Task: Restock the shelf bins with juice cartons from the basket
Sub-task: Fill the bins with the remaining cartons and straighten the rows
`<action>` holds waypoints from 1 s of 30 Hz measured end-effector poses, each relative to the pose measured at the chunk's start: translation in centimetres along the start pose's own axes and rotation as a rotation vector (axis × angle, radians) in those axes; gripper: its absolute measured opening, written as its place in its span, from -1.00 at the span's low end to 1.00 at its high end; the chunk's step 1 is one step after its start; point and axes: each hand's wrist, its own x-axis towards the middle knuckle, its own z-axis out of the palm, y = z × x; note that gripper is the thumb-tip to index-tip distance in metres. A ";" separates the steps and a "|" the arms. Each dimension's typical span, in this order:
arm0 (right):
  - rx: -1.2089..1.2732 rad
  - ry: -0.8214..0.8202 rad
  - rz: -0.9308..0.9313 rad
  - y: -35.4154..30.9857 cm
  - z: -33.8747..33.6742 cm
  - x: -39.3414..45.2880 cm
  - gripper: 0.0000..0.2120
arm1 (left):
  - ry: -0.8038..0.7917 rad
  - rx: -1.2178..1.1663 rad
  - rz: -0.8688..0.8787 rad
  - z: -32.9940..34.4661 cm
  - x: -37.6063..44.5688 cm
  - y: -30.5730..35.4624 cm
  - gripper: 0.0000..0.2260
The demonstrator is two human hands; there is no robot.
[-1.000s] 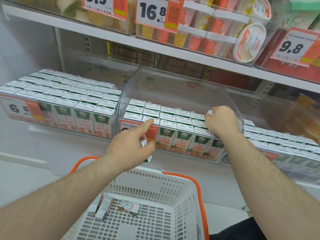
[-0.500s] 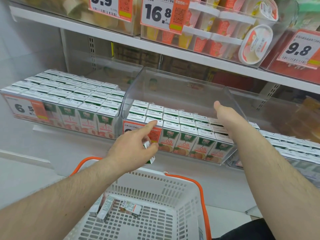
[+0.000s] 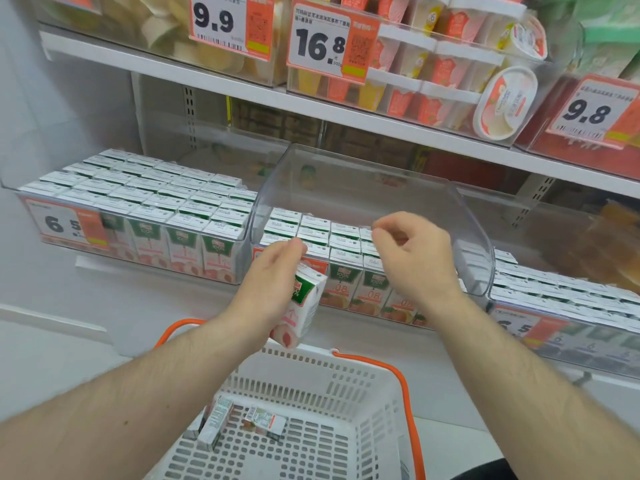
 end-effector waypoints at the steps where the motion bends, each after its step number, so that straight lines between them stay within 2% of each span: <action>1: 0.084 -0.090 0.025 -1.0 0.4 -0.6 -0.88 | 0.012 -0.048 -0.075 -0.1 0.0 0.1 -0.70; 4: 0.272 -0.382 0.122 -3.0 2.2 -2.2 -0.92 | -0.005 -0.228 -0.209 -0.4 -0.4 0.6 -0.60; 6: 0.281 -0.455 0.109 -3.5 3.3 -3.2 -0.66 | -0.037 -0.300 -0.219 -0.8 -0.8 0.7 -0.60; 8: 0.246 -0.479 0.076 -3.8 4.1 -3.7 -0.59 | -0.064 -0.319 -0.226 -1.3 -1.0 0.6 -0.62; 9: 0.270 -0.485 0.087 -3.9 4.4 -3.7 -0.64 | -0.084 -0.323 -0.232 -1.7 -1.1 0.7 -0.62; 12: 0.478 -0.486 0.208 -4.1 4.8 -3.6 -0.98 | -0.193 -0.341 -0.261 -2.9 -1.1 0.9 -0.56; 16: 0.707 -0.463 0.422 -4.3 5.1 -3.6 -0.91 | -0.258 -0.173 -0.179 -5.0 -0.9 0.9 -0.66; 21: 0.933 -0.454 0.562 -5.2 5.9 -3.5 -0.86 | -0.263 -0.070 -0.120 -8.0 -1.3 0.3 -0.89; 30: 0.609 -0.446 0.377 -10.4 8.1 -1.6 -0.75 | -0.138 0.023 0.147 -11.2 -0.1 1.1 -0.74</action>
